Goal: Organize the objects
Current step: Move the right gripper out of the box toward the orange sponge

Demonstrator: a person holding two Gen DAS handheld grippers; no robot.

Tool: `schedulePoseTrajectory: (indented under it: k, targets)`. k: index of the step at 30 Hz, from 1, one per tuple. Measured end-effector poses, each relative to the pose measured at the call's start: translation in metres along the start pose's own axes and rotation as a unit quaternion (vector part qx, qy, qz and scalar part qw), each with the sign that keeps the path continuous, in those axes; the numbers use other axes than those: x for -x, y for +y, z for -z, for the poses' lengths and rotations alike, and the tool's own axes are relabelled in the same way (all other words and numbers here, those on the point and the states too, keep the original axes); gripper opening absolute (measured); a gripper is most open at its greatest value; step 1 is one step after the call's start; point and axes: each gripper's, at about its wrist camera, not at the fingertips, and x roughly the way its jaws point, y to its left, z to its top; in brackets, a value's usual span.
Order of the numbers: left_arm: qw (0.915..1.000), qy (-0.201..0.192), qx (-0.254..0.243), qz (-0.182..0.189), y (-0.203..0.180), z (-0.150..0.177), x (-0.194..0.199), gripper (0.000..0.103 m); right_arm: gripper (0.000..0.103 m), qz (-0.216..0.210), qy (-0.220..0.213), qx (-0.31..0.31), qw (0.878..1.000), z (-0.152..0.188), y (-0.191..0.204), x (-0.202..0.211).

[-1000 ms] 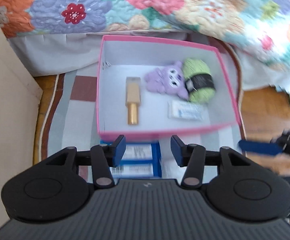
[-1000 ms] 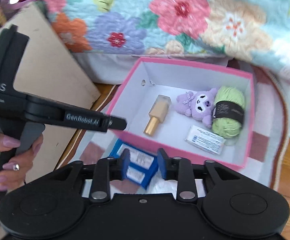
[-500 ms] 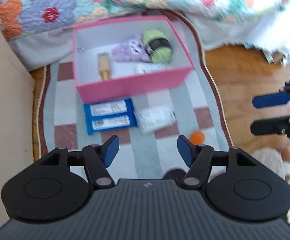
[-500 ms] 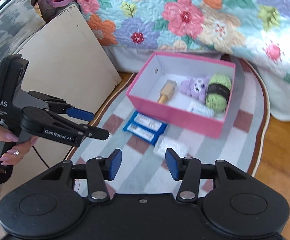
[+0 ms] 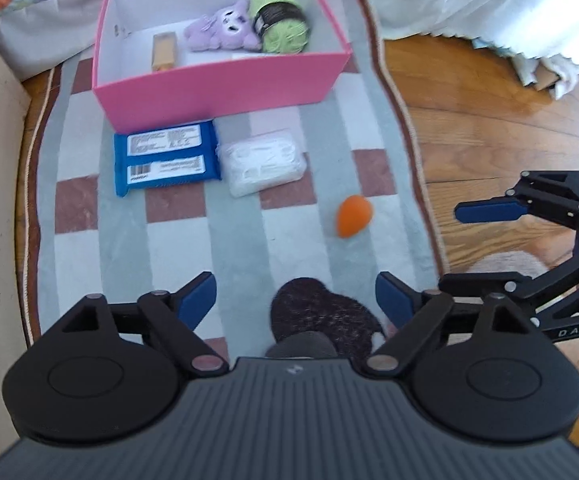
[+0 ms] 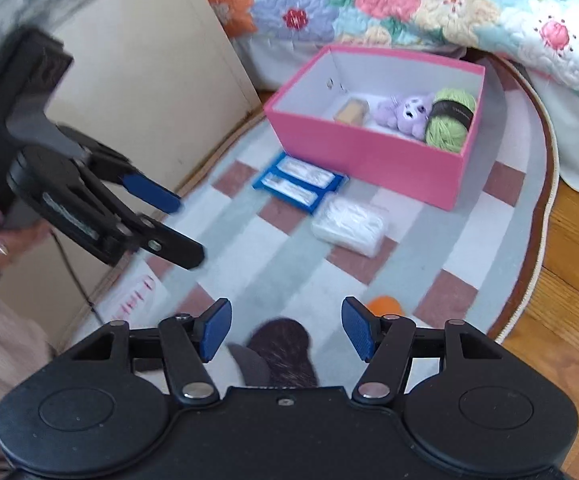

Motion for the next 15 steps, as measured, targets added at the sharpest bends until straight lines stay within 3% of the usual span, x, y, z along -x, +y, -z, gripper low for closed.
schedulePoseTrajectory:
  k: [3, 6, 12, 15]
  targets:
    - [0.9999, 0.01, 0.005, 0.001, 0.003, 0.005, -0.019, 0.088, 0.068, 0.007, 0.003, 0.029, 1.0, 0.013, -0.004, -0.016]
    - [0.9998, -0.005, 0.015, 0.012, 0.007, 0.009, -0.038, 0.088, 0.068, 0.001, 0.009, 0.063, 0.998, 0.022, -0.006, -0.032]
    - [0.9991, -0.041, 0.003, 0.0, 0.005, 0.008, -0.084, 0.088, 0.068, 0.072, 0.014, 0.114, 0.991, 0.032, -0.01, -0.069]
    - [0.9985, -0.054, 0.006, 0.003, 0.006, 0.005, -0.106, 0.088, 0.068, 0.083, 0.024, 0.112, 0.99, 0.035, -0.019, -0.087]
